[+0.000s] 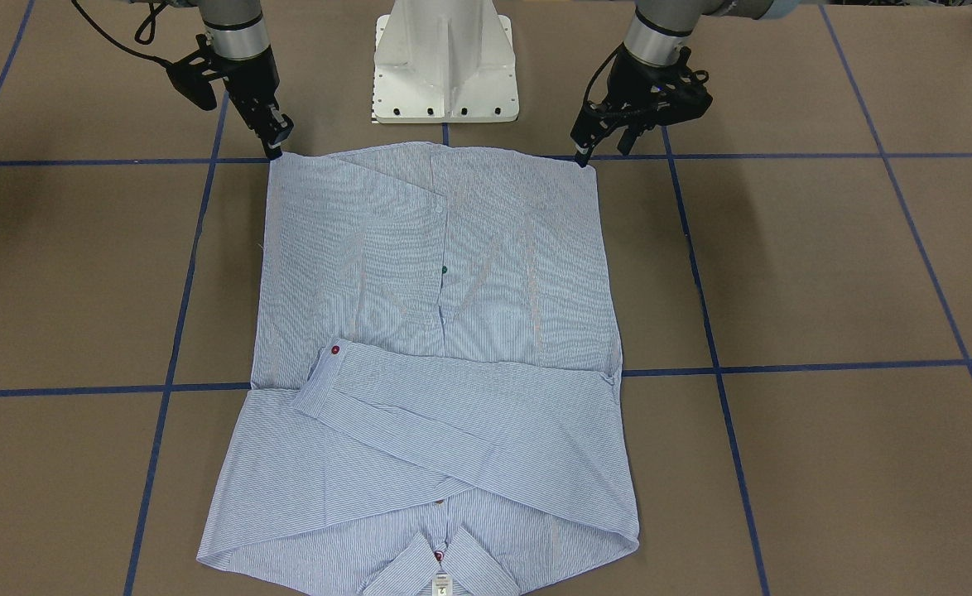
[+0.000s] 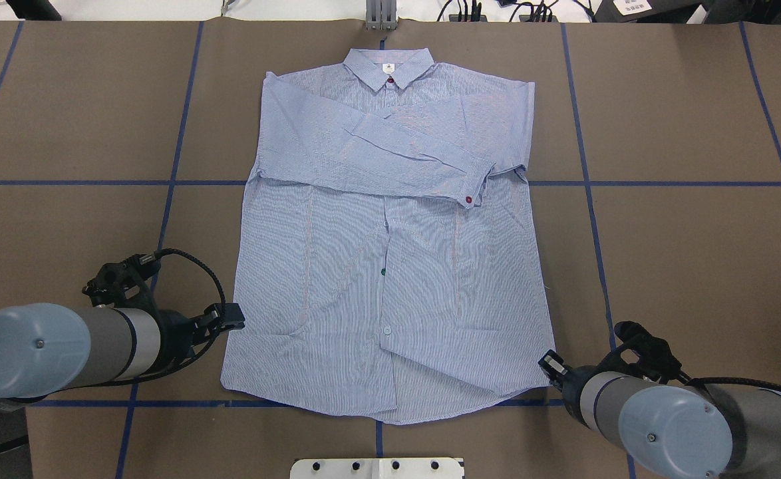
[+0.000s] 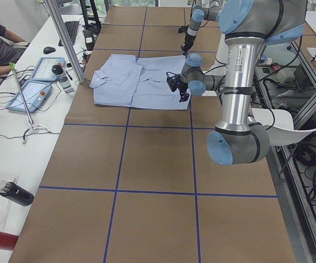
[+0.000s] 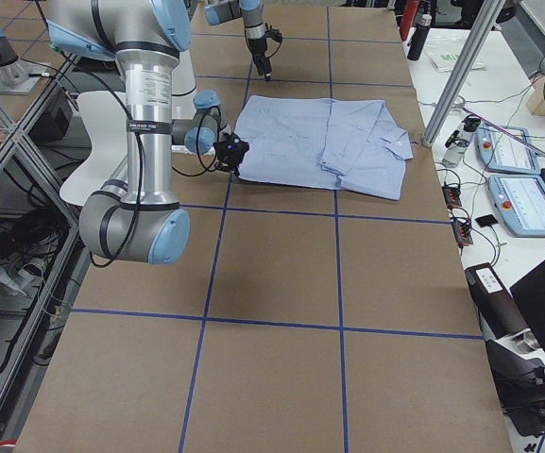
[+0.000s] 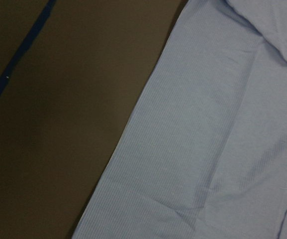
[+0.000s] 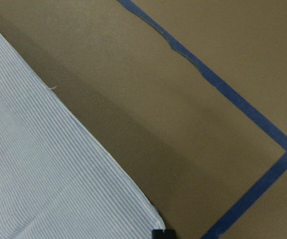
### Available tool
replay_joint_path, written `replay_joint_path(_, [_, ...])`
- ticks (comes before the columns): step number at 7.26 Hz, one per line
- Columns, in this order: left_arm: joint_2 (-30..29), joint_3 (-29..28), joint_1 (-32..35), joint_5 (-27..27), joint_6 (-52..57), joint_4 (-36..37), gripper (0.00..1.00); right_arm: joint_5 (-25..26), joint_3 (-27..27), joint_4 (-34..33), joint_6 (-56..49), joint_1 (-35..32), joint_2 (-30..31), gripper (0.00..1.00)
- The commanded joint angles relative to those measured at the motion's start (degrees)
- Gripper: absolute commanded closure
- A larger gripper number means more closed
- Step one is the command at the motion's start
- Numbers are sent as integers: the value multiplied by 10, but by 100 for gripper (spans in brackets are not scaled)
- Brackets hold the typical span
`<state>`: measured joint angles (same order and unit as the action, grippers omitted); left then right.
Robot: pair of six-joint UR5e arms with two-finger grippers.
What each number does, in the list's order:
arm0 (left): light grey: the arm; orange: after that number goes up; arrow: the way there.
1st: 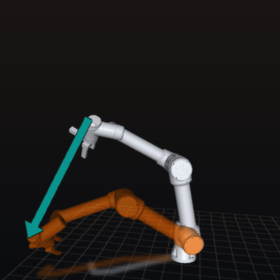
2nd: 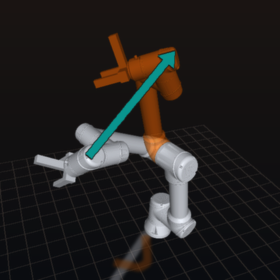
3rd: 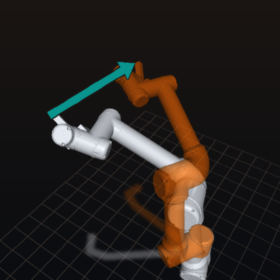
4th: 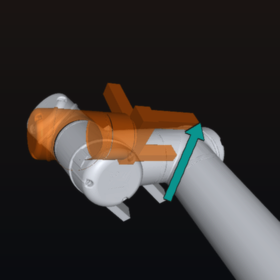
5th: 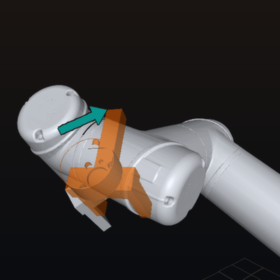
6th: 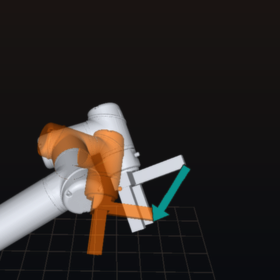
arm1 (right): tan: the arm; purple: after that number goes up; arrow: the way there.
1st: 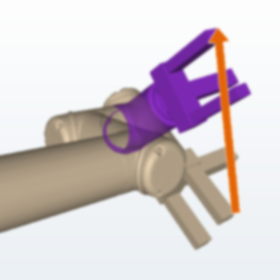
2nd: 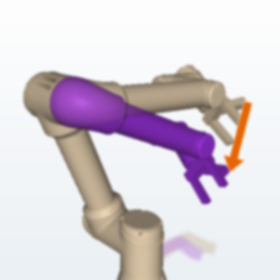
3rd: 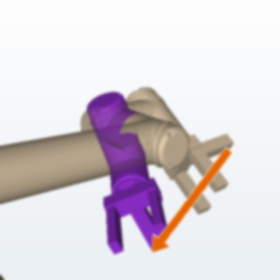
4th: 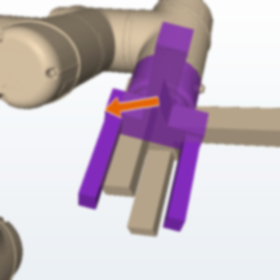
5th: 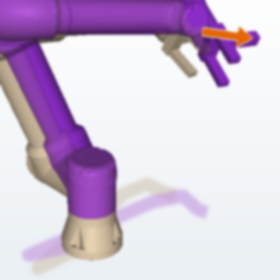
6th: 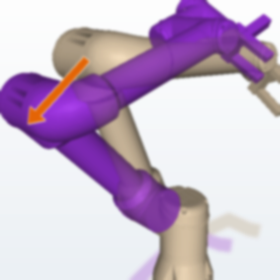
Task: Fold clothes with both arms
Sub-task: 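Lower the left gripper to the hem corner nearest it and grasp both hem corners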
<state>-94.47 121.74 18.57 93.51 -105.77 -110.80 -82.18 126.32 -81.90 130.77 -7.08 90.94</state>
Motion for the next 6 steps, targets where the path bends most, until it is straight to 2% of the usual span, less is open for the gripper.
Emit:
replay_joint_path(1, [3, -40, -15, 2, -4, -35, 11, -1, -2, 0, -1, -2, 0, 100])
replay_joint_path(6, [-11, -57, -46, 2, -6, -32, 19, -1, -1, 0, -1, -6, 0, 100])
